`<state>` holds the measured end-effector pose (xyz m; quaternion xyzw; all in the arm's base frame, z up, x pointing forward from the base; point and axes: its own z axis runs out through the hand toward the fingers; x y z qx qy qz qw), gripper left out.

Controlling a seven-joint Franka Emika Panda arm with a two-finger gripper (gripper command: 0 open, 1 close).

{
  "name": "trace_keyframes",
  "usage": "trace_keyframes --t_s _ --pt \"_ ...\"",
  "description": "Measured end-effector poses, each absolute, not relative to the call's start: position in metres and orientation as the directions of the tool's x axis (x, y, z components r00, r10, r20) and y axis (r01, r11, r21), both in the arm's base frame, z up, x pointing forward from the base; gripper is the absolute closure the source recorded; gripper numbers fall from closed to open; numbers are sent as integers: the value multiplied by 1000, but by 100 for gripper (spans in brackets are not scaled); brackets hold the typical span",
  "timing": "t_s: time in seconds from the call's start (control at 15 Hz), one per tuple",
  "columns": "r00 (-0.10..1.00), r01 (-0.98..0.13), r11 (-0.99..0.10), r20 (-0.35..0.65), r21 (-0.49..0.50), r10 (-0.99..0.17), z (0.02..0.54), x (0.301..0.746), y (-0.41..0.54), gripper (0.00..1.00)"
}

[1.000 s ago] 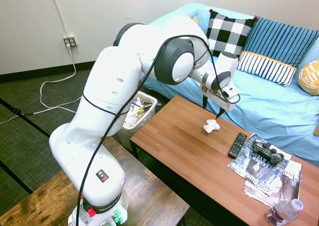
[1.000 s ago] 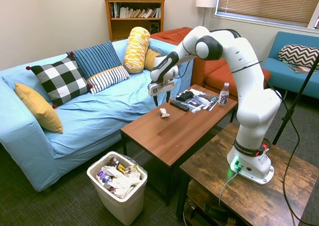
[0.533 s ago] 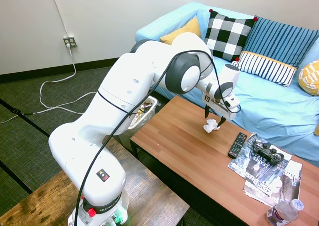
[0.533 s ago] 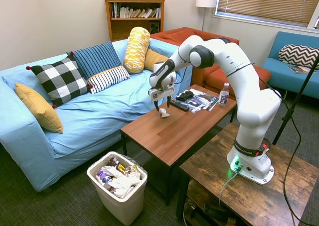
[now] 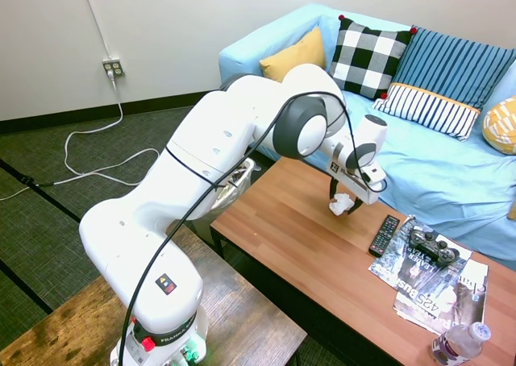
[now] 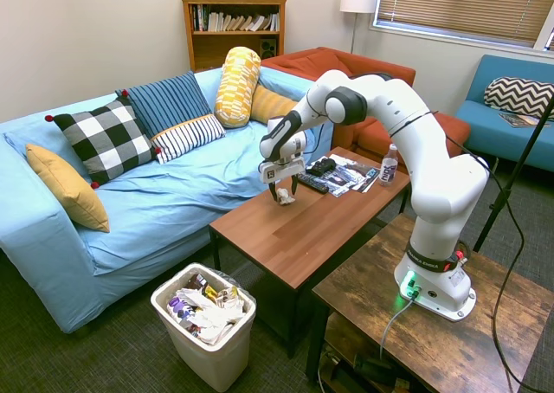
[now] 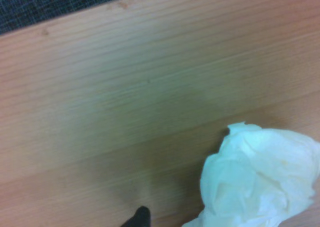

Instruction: Throw the tissue in the trash bin

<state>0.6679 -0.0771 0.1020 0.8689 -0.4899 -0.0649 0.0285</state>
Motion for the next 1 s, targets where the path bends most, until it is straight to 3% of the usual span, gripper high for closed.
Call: trace_keyframes --t_s 1.0 --pt "524 -848 -528 -72 51 -848 109 674 -58 100"
